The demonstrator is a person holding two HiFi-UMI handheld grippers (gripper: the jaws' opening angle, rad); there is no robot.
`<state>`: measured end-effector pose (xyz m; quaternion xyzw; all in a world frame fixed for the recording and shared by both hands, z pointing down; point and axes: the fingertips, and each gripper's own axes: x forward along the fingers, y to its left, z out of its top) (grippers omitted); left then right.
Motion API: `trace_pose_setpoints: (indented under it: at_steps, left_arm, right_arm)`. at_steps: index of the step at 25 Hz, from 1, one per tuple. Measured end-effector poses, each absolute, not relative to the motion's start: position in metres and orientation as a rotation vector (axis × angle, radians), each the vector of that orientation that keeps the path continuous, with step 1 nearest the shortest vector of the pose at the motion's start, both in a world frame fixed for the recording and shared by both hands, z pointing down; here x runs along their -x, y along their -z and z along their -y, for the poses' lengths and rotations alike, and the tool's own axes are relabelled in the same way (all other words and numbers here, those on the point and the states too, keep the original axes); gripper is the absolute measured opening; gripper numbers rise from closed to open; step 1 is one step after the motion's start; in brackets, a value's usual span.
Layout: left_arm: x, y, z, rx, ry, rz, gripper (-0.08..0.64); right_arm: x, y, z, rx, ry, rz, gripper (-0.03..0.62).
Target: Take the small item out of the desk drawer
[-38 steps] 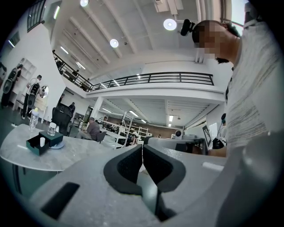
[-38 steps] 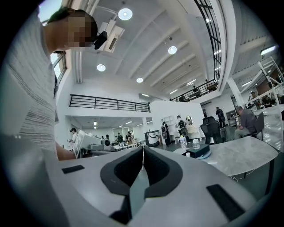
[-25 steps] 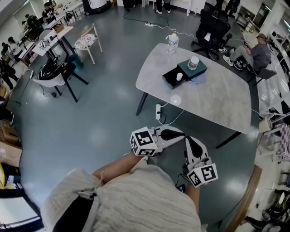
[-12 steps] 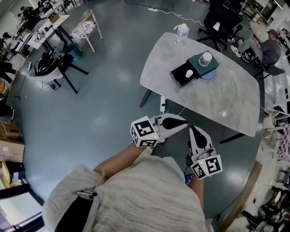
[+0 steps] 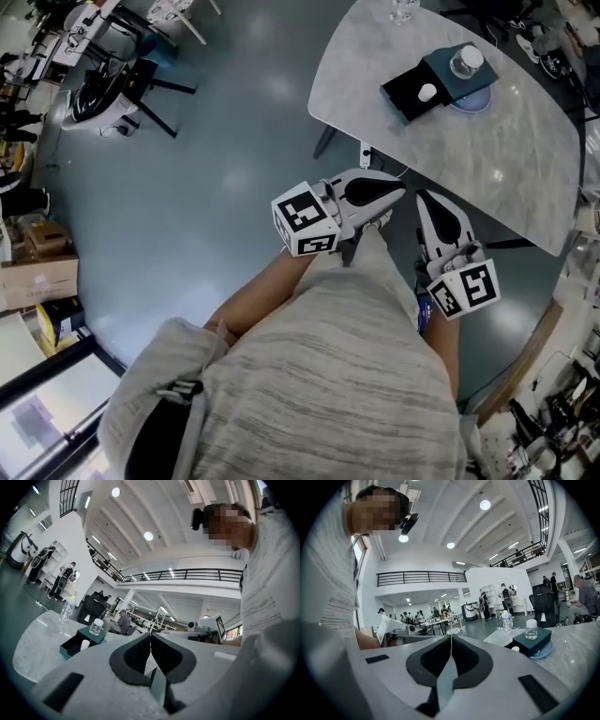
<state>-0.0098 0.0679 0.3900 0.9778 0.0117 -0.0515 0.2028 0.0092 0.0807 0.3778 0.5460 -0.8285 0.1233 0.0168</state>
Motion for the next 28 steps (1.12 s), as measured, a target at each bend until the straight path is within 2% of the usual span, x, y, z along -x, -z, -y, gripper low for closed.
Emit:
trace_pose_setpoints:
  at_steps: [17,28]
  left_arm:
    - [-0.128,-0.4,0.065,-2.722,0.049,0.117,0.017]
    - [-0.16,-0.401,0.092,-2.761,0.004,0.226,0.017]
  right_arm:
    - [-0.144,-0.39,0.057,-1.52,-0.415,2.637,0.011]
    - [-0.179,-0.394,0.093,-1.416,-0.37,2.684,0.011]
